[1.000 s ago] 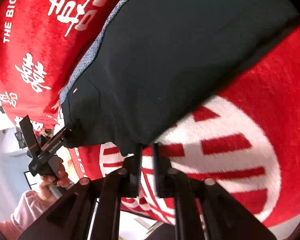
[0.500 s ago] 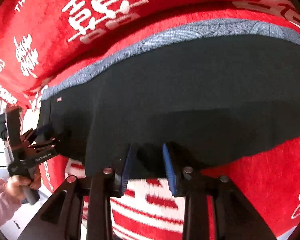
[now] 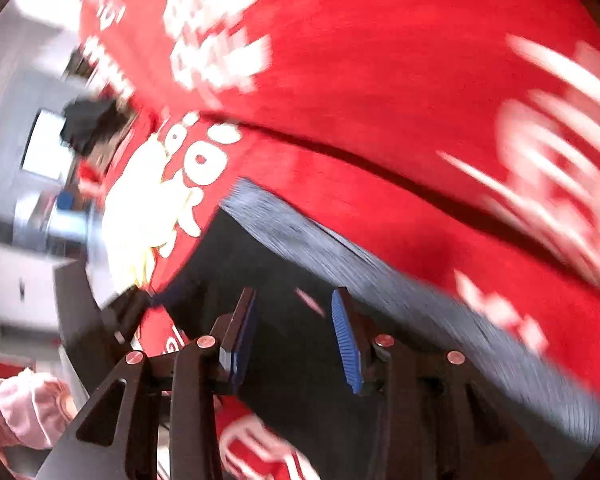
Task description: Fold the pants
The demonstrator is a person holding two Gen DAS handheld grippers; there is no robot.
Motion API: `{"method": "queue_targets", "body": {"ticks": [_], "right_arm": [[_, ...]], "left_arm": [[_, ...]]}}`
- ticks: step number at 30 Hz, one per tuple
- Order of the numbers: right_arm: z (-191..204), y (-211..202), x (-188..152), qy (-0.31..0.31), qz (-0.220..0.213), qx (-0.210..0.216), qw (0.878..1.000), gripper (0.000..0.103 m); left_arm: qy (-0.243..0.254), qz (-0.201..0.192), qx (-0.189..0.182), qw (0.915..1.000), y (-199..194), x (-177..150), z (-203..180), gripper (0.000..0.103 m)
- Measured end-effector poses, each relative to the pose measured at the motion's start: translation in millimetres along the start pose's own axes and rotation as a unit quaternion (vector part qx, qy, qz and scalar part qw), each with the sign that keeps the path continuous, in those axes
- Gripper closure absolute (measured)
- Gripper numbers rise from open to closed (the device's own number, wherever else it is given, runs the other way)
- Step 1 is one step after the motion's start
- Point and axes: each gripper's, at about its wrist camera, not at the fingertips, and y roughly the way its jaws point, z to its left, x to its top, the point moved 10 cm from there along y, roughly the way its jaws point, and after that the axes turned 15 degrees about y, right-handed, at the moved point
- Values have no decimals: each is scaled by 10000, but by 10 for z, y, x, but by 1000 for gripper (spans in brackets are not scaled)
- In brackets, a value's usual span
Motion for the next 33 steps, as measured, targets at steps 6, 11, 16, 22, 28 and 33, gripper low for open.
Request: {"method": "queue_targets", "body": {"ticks": [6,11,16,22,28,33], "right_arm": [[365,804,295,-871,525,-458,9938,61],[302,1096,445,-599,867,-534,9930,64],[468,1055,400,-863,1027,-517,9896,99],[431,1276,539,-906,590,-1237,9864,99],[310,850,429,-571,110,-1294,9899,77],[-124,158,85,178,-222,-1203,9923,41]], "left_arm": [[-46,-508,-89,9987,-64,-92,-36,18],[-47,-730,-131,9972,-29,-167,0,18],[-222,-653,-175,9975,-52,-192,39,18],[-152,-598,-51,9981,31,-184,103,14],[-38,-189,-41,9998,23,-157,101,13],[-41,253,6,9997,-68,-110,5,13]]}}
